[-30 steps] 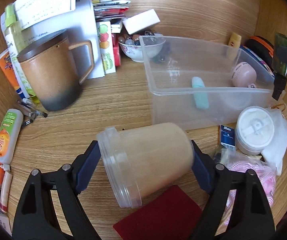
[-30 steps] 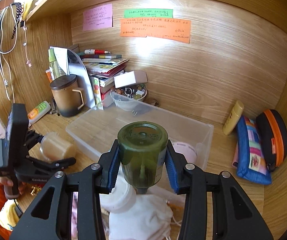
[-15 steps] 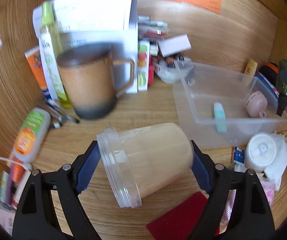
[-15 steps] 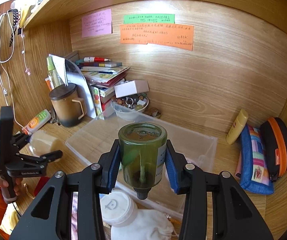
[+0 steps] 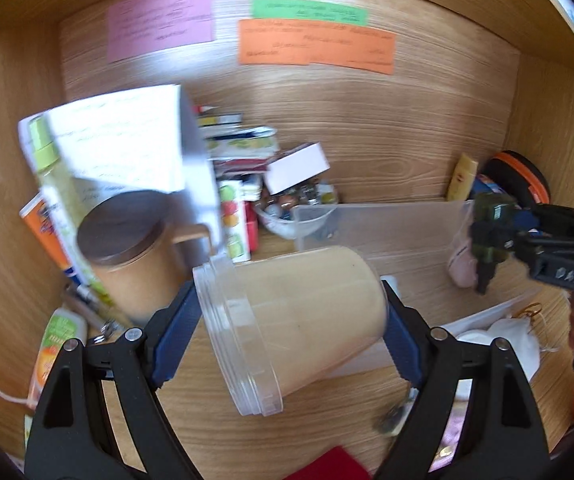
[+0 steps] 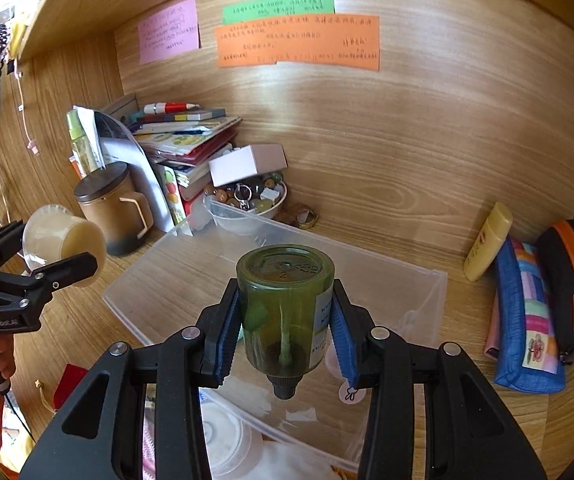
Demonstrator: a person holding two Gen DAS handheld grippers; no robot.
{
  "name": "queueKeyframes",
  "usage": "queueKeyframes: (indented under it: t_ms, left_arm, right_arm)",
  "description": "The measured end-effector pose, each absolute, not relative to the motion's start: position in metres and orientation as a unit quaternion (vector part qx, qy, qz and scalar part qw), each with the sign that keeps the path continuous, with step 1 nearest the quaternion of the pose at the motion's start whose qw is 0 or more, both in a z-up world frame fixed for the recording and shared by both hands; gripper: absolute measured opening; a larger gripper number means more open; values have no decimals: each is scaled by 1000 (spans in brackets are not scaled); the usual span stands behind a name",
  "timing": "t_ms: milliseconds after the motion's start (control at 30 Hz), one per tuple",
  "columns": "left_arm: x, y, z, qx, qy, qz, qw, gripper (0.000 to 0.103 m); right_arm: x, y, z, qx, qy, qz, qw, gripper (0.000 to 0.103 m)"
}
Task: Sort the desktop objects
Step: 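Lift and carry the jar and green bottle over the clear box with both grippers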
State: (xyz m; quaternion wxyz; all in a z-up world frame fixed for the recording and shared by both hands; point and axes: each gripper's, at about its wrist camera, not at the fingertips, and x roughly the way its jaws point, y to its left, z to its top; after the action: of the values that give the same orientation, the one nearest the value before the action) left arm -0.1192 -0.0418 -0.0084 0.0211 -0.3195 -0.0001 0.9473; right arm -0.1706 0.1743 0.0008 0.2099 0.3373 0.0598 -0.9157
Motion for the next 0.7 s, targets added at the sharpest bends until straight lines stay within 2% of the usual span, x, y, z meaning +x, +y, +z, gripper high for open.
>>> queueKeyframes:
  t_ms: [700]
  left_arm:
    - [-174, 18, -31, -364, 34, 925, 100, 85]
  right_arm:
    - [-194, 178, -38, 373, 65, -900, 215, 38]
